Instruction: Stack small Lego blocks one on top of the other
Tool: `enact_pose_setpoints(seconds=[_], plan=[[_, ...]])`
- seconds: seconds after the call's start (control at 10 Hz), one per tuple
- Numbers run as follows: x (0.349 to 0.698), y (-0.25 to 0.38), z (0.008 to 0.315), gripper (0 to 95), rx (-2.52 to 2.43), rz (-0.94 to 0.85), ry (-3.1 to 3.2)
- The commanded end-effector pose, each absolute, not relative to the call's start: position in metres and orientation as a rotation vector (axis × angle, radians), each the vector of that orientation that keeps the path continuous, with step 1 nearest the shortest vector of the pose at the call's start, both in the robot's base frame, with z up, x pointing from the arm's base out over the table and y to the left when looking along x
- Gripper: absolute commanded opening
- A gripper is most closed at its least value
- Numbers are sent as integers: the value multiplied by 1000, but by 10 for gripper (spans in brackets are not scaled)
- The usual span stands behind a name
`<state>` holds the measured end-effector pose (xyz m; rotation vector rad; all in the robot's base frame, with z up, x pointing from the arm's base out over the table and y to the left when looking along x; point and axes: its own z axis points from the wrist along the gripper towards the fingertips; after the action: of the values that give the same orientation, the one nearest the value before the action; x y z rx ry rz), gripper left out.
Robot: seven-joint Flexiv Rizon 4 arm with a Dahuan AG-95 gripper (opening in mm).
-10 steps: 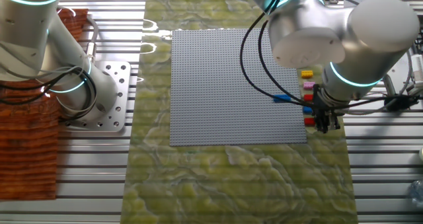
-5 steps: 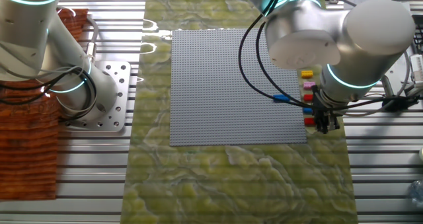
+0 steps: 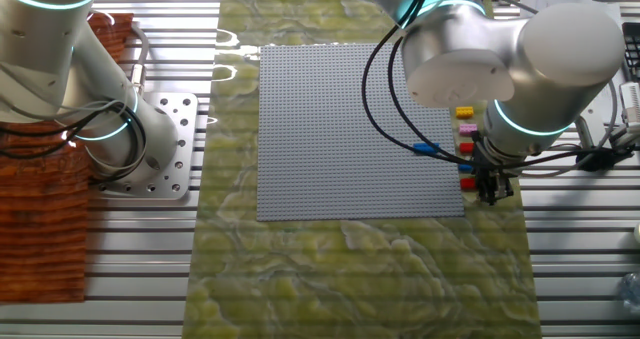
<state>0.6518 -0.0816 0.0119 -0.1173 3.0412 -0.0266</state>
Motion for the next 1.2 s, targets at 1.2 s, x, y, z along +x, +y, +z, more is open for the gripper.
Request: enact_pose_setpoints(seconds=[1.2], plan=[[652, -81, 11, 190, -112, -25, 3043]])
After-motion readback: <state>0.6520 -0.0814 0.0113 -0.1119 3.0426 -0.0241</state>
